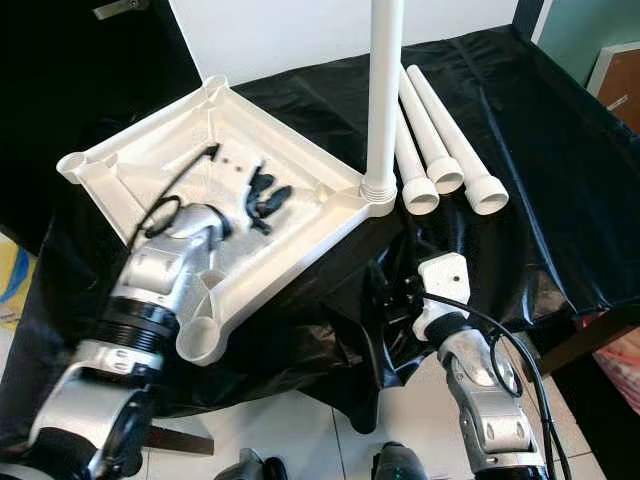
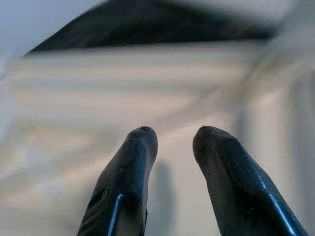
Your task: Building children table
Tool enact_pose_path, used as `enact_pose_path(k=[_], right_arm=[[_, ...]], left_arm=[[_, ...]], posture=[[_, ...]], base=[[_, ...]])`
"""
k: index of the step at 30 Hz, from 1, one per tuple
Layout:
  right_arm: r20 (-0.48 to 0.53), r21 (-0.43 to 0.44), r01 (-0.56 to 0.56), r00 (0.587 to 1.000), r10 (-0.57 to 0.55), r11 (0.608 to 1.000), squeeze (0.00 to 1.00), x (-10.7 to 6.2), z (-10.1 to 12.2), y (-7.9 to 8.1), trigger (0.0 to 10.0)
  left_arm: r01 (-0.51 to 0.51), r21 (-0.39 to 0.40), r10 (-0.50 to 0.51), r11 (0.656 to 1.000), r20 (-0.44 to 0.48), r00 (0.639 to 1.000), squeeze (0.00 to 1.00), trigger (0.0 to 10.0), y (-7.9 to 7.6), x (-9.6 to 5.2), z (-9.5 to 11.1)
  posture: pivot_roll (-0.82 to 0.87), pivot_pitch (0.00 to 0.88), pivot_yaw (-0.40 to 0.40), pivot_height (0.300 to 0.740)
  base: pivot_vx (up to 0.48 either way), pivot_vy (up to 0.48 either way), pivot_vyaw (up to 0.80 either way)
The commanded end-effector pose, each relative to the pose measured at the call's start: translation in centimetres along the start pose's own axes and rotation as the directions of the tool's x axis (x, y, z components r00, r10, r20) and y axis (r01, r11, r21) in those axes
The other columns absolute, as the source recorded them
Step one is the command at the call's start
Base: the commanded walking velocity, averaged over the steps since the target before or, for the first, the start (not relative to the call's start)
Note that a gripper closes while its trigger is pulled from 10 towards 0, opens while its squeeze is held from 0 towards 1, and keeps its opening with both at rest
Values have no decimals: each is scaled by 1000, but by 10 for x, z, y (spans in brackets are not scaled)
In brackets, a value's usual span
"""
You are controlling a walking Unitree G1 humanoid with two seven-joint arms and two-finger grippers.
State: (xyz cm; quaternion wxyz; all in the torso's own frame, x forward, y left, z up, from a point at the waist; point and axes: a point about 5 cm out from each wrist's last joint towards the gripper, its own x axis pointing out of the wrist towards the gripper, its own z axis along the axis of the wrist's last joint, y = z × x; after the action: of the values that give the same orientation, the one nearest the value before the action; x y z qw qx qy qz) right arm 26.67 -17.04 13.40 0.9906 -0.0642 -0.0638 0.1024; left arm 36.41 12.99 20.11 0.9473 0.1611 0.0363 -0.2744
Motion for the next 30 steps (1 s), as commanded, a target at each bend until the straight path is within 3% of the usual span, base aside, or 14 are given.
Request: enact_pose_path(k=[1,2,4,8,9,10,12,14,17,22,23,26,30], right_arm=[[-41,-4,29,999,-29,1000,0,0,-7,-1,10000],[-41,-4,29,999,-29,1000,0,0,-7,-1,10000],[-57,-1,75,996,-75,997,0,7,-8,-1,10000],[-67,3,98,993,-97,995,0,10,-9,-2,10000],[-76,3,115,990,-114,993,0,14,-10,-1,10000],[-76,3,115,990,-114,993,0,14,-10,-1,10000],[-90,6,130,987,-129,991,0,23,-10,2,10000],[-91,7,130,987,-129,991,0,29,-9,3,10000],[-100,5,139,985,-138,990,0,41,-8,6,10000],[-109,2,151,983,-150,989,0,48,-8,6,10000],[-114,-5,158,981,-157,987,0,55,-7,6,10000],[-115,-7,159,981,-159,987,0,58,-7,5,10000],[-133,-16,165,977,-166,986,0,69,-8,4,10000]], left_arm=[[-67,4,67,998,-30,997,0,10000,12,-8,-8],[-67,4,67,998,-30,997,0,10000,12,-8,-8],[-137,68,142,988,-90,986,0,10000,32,-23,-21],[-168,109,181,980,-123,976,0,10000,41,-31,-27],[-192,174,220,966,-157,963,0,10000,49,-40,-34],[-192,174,220,966,-157,963,0,10000,49,-40,-34],[-212,255,269,943,-212,940,0,10000,59,-57,-42],[-206,287,278,936,-238,931,0,10000,61,-62,-46],[-162,346,267,924,-281,922,0,10000,58,-72,-53],[-133,363,255,922,-314,915,0,10000,55,-77,-58],[-69,376,210,924,-348,914,0,10000,46,-80,-64],[-40,380,187,924,-360,914,0,10000,42,-80,-66],[64,364,88,929,-385,919,0,10000,19,-78,-71]], posture=[[-146,97,103,740],[-146,97,103,740],[-135,94,91,740],[-129,91,85,740],[-122,89,78,740],[-122,89,78,740],[-105,90,60,740],[-97,93,53,740],[-88,98,46,740],[-84,102,44,740],[-79,112,43,740],[-79,113,43,740],[-72,116,38,740]], base=[[0,0,0],[0,0,0],[0,0,0],[0,0,0],[0,0,0],[0,0,0],[0,0,0],[0,0,0],[0,0,0],[0,0,0],[0,0,0],[0,0,0],[0,0,0]])
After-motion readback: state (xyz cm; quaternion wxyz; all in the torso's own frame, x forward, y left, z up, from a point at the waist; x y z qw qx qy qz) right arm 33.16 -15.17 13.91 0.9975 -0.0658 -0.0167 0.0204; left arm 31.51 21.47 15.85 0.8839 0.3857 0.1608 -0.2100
